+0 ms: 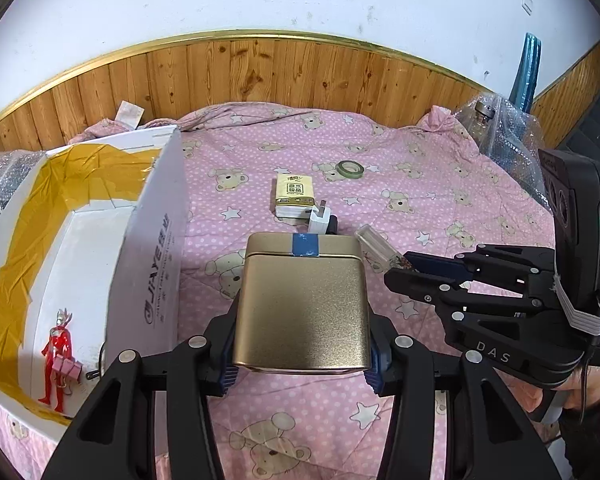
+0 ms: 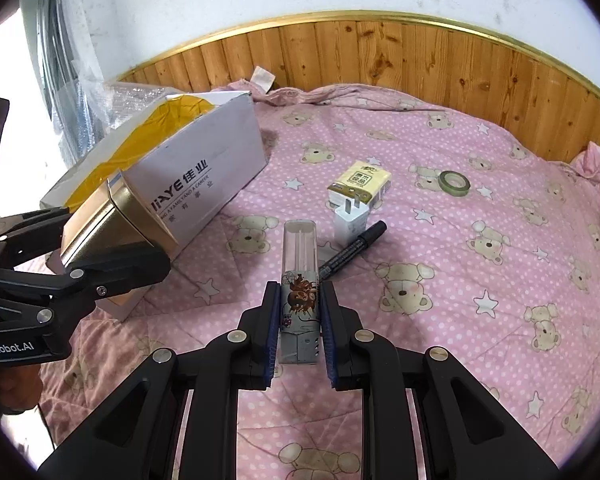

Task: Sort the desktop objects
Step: 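Lift and carry the gold tin and clear tube over the white box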

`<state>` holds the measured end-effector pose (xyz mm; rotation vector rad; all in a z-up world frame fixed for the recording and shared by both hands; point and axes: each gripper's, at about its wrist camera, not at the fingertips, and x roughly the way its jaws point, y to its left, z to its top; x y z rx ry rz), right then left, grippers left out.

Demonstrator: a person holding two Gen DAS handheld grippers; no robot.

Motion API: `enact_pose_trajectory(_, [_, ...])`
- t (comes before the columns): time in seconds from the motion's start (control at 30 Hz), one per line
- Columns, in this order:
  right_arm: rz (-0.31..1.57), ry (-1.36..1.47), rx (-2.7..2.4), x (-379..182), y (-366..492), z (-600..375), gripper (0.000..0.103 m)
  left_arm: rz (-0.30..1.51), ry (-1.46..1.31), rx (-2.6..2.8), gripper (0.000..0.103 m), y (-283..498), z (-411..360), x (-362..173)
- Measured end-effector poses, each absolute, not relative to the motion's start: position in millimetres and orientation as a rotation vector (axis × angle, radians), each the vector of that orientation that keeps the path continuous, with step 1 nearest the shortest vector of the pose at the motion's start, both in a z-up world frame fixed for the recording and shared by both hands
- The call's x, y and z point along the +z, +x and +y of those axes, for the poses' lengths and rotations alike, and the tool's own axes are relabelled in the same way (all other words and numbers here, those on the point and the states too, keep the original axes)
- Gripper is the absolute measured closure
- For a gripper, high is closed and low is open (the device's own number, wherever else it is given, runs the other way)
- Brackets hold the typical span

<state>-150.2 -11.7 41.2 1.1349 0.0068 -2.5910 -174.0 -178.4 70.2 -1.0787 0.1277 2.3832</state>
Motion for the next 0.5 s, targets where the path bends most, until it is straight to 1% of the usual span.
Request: enact_pose_trajectory(0.5, [0.042,1.065,-2.533,68.3,-147.0,-60.1,0.083,0.076,-1.026,2.435,0.053,-160.0,-224.4,98.4])
